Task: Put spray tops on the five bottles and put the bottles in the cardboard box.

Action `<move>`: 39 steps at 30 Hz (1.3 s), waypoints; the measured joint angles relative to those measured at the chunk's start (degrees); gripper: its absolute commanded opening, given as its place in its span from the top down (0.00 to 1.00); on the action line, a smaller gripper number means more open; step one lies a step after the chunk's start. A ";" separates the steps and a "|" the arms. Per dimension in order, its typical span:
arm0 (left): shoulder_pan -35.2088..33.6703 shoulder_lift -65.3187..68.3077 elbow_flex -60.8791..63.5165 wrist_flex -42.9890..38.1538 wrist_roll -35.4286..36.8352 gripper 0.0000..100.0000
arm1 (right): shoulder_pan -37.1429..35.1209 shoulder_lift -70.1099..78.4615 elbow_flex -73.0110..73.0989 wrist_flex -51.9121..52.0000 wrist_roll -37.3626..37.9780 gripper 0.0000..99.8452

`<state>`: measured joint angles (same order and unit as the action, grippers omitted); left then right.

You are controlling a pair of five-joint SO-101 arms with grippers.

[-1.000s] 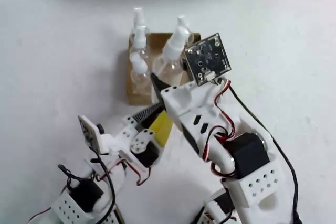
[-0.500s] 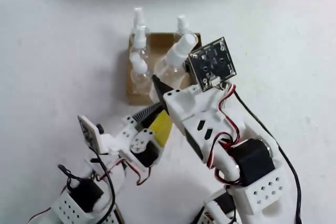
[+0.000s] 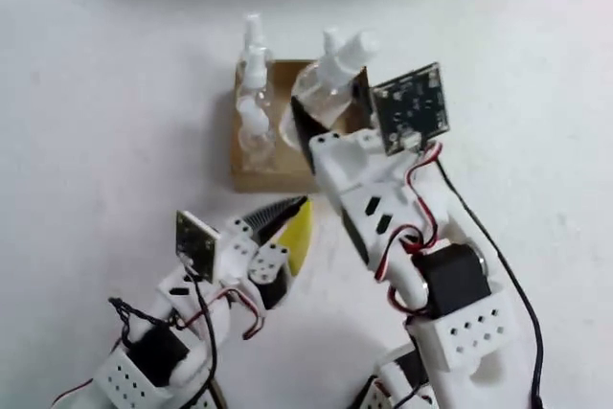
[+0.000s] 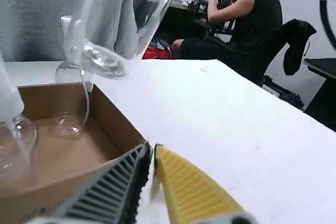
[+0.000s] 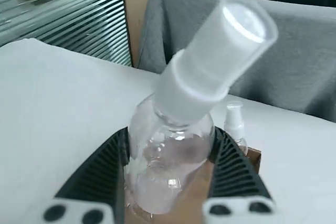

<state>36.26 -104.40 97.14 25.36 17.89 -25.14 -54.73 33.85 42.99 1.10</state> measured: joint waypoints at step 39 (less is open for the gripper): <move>-31.12 0.00 0.00 30.86 -28.04 0.98 | 7.56 21.80 4.31 -5.63 3.52 0.98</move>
<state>5.14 -104.40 97.14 56.22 -10.15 -17.58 -32.92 38.15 37.36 4.62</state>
